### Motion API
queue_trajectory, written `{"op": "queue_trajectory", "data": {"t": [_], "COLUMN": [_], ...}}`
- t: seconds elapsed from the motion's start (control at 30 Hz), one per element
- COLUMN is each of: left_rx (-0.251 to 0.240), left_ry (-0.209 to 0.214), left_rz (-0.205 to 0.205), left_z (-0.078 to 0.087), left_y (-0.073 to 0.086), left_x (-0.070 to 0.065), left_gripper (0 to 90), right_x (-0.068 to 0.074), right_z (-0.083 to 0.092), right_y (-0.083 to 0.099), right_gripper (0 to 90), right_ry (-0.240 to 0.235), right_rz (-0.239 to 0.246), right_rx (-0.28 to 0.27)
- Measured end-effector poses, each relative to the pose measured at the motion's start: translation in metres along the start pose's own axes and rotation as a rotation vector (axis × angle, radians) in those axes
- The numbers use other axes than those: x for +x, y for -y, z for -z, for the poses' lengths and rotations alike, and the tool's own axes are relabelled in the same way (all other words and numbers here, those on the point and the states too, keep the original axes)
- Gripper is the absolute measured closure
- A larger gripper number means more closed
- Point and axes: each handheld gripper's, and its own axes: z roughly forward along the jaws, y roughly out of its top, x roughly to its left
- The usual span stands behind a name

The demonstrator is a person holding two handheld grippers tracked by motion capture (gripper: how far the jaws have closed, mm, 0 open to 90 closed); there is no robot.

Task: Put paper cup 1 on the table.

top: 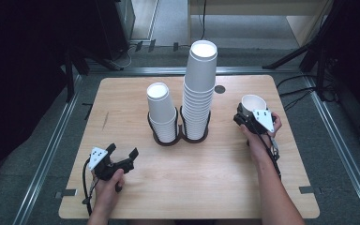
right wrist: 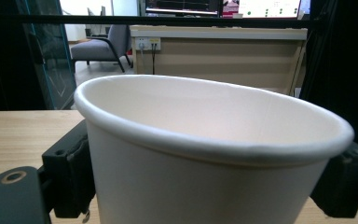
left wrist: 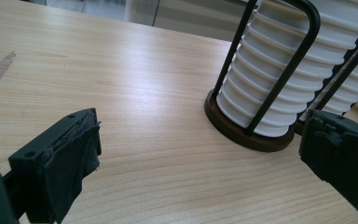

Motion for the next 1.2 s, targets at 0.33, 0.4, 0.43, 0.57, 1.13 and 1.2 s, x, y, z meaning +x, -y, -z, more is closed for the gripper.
{"op": "queue_trajectory", "data": {"t": [0.33,0.4,0.43,0.57,1.13,1.2], "left_rx": [0.000,0.000,0.001,0.001,0.002,0.002], "left_ry": [0.000,-0.001,-0.001,0.001,0.005,0.005], "left_rz": [0.002,0.001,0.001,0.001,0.003,0.003], "left_z": [-0.0002,-0.0003,-0.0003,-0.0004,-0.0006,-0.0007], "left_y": [0.0000,0.0000,0.0000,0.0000,0.0000,0.0000], "left_x": [-0.0002,-0.0002,-0.0002,-0.0001,-0.0002,-0.0003], "left_gripper": [0.0,0.0,0.0,0.0,0.0,0.0], "right_x": [-0.0011,-0.0010,-0.0007,-0.0004,-0.0013,-0.0017], "right_z": [-0.0012,-0.0013,-0.0010,-0.0006,0.0053,0.0064], "right_y": [0.0033,0.0043,0.0047,0.0065,0.0051,0.0051], "right_gripper": [11.7,11.7,11.6,11.3,10.0,9.9], "right_ry": [0.002,0.004,0.005,0.001,-0.016,-0.015], "right_rz": [0.037,0.045,0.044,0.054,0.042,0.036], "right_rx": [0.005,0.008,0.013,0.016,0.039,0.041]}}
